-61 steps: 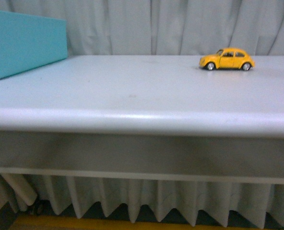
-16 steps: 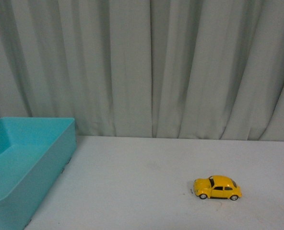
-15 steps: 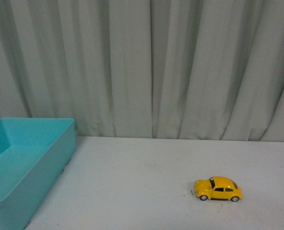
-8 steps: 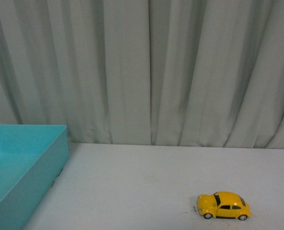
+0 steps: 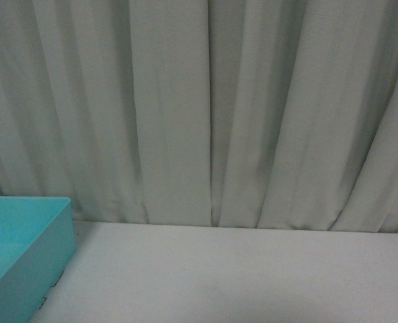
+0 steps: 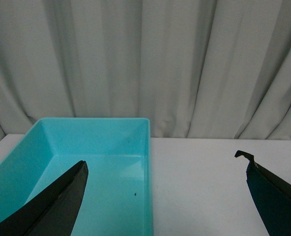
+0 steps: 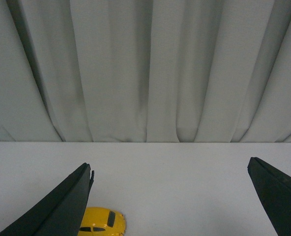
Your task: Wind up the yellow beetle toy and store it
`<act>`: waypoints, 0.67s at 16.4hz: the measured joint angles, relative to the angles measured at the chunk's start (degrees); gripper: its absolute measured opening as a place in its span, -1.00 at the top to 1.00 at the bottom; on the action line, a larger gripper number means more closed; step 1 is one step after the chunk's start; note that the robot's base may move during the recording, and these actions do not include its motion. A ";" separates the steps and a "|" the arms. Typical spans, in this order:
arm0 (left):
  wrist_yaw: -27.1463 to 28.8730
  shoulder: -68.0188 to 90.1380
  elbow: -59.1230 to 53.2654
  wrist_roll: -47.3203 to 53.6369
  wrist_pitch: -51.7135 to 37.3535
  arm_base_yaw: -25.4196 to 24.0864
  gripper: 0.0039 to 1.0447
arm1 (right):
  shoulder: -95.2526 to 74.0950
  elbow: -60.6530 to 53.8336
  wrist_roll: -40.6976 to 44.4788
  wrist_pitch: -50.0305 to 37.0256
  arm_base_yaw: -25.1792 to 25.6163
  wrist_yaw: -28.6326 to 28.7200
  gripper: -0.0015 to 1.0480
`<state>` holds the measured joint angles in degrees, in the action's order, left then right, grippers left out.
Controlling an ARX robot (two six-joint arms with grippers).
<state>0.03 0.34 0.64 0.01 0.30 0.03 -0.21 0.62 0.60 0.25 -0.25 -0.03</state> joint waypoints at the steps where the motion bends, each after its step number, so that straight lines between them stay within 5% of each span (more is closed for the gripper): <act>1: 0.00 0.00 0.00 0.00 -0.07 0.00 -0.88 | 0.00 0.00 0.00 -0.02 0.00 0.02 -0.87; 9: 0.00 0.00 0.00 0.00 -0.07 0.00 -0.88 | 0.00 0.00 0.00 0.00 0.00 0.02 -0.87; 11: -0.02 0.00 0.00 0.00 -0.07 0.00 -0.88 | -10.27 5.20 -6.32 10.16 3.63 3.54 -0.87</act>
<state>0.01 0.34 0.64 0.01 0.23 0.03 -10.48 5.82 -5.72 10.41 3.38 3.51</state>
